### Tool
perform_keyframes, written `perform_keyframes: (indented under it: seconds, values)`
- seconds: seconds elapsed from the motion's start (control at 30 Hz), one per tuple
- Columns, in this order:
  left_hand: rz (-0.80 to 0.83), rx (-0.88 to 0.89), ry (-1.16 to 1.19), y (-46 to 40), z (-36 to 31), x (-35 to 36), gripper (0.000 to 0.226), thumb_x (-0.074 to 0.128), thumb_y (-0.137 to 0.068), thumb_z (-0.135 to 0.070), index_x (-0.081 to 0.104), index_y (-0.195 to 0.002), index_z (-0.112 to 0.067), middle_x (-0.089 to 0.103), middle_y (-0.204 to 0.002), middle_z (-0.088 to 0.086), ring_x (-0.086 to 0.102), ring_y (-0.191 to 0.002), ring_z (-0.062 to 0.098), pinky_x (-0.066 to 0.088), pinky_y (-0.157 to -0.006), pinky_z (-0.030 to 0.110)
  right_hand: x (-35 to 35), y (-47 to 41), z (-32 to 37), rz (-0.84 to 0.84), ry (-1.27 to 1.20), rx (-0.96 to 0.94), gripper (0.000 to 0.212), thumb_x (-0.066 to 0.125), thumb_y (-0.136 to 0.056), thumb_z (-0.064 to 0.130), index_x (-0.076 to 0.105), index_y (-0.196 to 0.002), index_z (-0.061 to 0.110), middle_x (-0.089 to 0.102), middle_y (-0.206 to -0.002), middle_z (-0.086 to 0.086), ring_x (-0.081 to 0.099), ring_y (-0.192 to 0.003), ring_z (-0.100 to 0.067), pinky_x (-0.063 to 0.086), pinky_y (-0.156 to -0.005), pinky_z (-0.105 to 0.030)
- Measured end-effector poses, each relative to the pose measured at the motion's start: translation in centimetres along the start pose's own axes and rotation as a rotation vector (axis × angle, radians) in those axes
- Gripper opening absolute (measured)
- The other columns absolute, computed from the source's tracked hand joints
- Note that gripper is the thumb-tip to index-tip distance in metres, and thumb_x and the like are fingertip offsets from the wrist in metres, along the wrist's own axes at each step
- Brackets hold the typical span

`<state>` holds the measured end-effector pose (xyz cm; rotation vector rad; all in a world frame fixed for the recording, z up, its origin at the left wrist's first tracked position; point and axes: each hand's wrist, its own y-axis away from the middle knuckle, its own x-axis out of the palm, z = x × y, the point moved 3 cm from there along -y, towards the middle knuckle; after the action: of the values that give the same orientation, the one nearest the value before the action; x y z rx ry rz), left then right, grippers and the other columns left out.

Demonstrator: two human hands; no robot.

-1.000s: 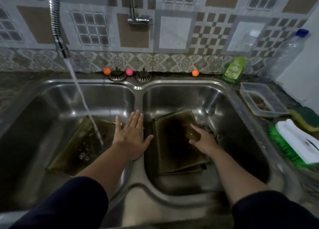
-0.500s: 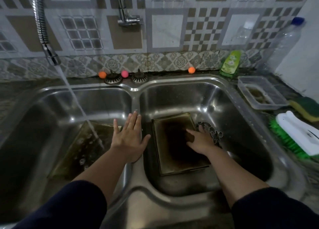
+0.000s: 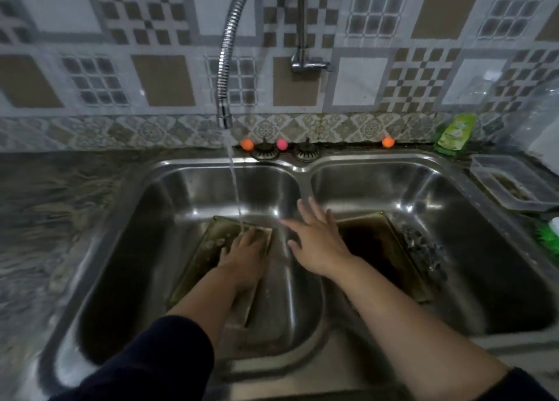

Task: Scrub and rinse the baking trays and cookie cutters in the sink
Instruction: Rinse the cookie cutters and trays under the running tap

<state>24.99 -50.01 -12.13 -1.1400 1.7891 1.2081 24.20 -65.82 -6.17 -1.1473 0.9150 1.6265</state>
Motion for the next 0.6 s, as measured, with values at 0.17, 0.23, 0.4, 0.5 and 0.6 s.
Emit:
perform_keyframes:
  seconds: [0.17, 0.23, 0.4, 0.5, 0.6]
  values:
    - [0.077, -0.177, 0.076, -0.4, 9.7, 0.5, 0.057, 0.045, -0.098, -0.037, 0.028, -0.15, -0.022, 0.013, -0.16, 0.005, 0.016, -0.145, 0.031, 0.02, -0.118, 0.045, 6.9, -1.7, 5.5, 0.267, 0.008, -0.046, 0.058, 0.047, -0.097, 0.032, 0.024, -0.15, 0.038, -0.012, -0.161, -0.006, -0.024, -0.144, -0.025, -0.005, -0.118, -0.049]
    - [0.081, -0.218, 0.139, -0.4, 12.0, 0.6, 0.055, 0.046, -0.098, -0.031, 0.03, -0.149, -0.02, 0.024, -0.154, 0.011, 0.027, -0.14, 0.033, 0.027, -0.116, 0.041, 10.0, -2.5, 6.0, 0.408, -0.008, 0.033, 0.063, 0.047, -0.098, 0.031, 0.015, -0.151, 0.041, -0.017, -0.16, -0.004, -0.024, -0.144, -0.027, -0.002, -0.118, -0.051]
    - [0.126, -0.227, 0.239, -1.1, 14.9, 1.6, 0.071, 0.046, -0.098, -0.021, 0.005, -0.154, -0.032, 0.001, -0.161, 0.007, 0.009, -0.146, 0.032, 0.018, -0.119, 0.046, 15.1, -4.1, 5.5, 0.582, 0.066, 0.163, 0.074, 0.047, -0.098, 0.039, -0.004, -0.151, 0.04, -0.028, -0.156, -0.008, -0.027, -0.142, -0.031, -0.004, -0.116, -0.057]
    - [0.115, -0.252, 0.207, -1.6, 15.4, 2.2, 0.069, 0.045, -0.098, -0.016, 0.008, -0.154, -0.034, -0.001, -0.161, 0.004, 0.01, -0.146, 0.03, 0.018, -0.119, 0.044, 16.0, -4.2, 4.9, 0.653, 0.171, 0.164, 0.074, 0.045, -0.099, 0.024, -0.006, -0.151, 0.04, -0.03, -0.155, -0.006, -0.031, -0.14, -0.031, -0.008, -0.113, -0.06]
    - [0.081, -0.252, 0.304, -3.9, 17.6, 3.9, 0.046, 0.052, -0.095, -0.025, 0.045, -0.14, -0.03, 0.034, -0.151, 0.012, 0.036, -0.136, 0.033, 0.033, -0.112, 0.049, 16.5, -4.2, 4.6, 0.669, 0.228, 0.14, 0.081, 0.049, -0.096, 0.019, -0.007, -0.151, 0.039, -0.03, -0.155, -0.008, -0.032, -0.14, -0.033, -0.013, -0.111, -0.06]
